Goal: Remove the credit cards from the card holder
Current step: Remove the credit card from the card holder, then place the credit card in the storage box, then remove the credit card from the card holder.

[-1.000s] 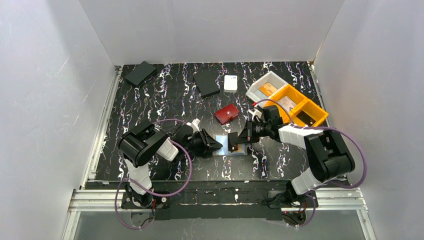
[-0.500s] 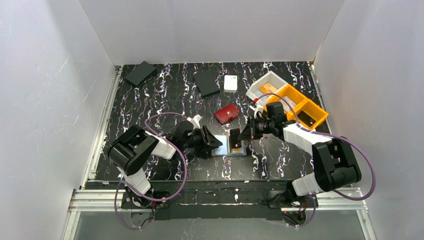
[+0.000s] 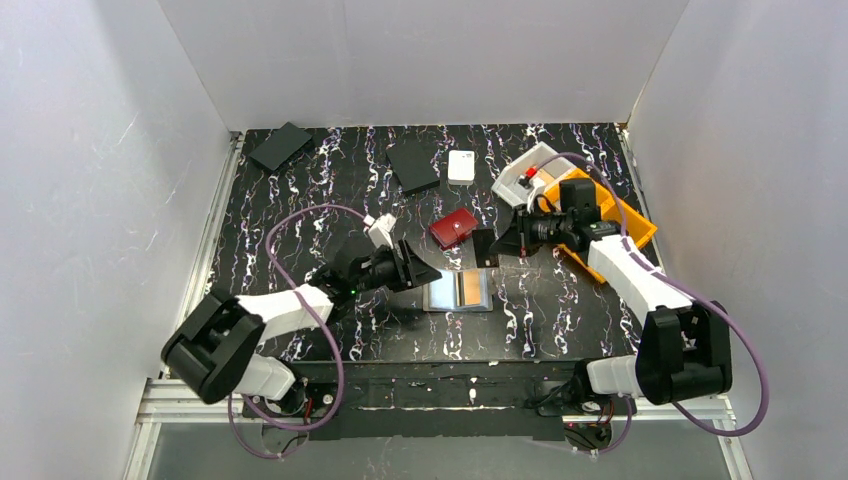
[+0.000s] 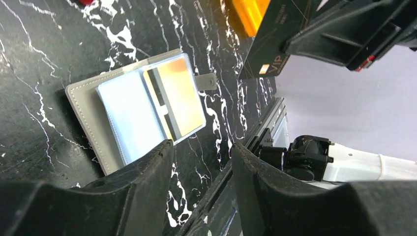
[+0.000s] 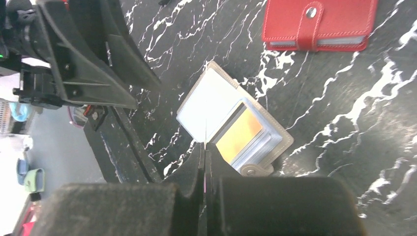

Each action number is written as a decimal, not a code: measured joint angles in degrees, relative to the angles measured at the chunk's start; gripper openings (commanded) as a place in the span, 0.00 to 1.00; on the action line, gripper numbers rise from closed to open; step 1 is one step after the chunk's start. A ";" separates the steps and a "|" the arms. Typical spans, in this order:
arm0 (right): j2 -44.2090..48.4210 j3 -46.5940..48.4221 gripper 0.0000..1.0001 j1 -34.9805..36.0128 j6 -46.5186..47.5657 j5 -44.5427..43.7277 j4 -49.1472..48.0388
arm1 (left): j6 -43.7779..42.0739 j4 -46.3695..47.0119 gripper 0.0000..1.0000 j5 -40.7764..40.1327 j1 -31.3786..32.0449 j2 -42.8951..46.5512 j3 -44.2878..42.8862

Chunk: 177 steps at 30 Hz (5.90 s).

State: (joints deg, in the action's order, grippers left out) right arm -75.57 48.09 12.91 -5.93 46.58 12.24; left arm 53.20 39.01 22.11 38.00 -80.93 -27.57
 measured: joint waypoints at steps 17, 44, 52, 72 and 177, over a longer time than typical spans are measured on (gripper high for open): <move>-5.24 36.85 0.01 -22.18 45.68 -15.04 42.47 | -17.54 -33.50 0.98 -12.26 -1.66 33.80 -4.26; -29.69 44.80 0.01 -25.54 64.80 -41.90 54.73 | -53.87 -62.80 0.98 -14.84 -2.97 31.13 -14.99; -31.52 43.81 0.01 -25.53 65.71 -42.38 53.22 | -54.34 -63.11 0.98 -15.72 -2.97 31.13 -14.99; -39.23 43.85 0.01 -25.53 62.55 -42.73 47.14 | -54.72 -63.09 0.98 -16.48 -2.97 31.11 -14.99; -8.66 -11.90 0.29 6.27 -20.05 -12.99 -15.01 | 1.24 -15.86 0.31 -7.79 10.49 -17.13 -13.64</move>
State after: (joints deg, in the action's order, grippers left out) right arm -84.23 36.18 19.18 -25.99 33.60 -2.76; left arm 54.43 23.16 14.33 48.49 -98.06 -41.21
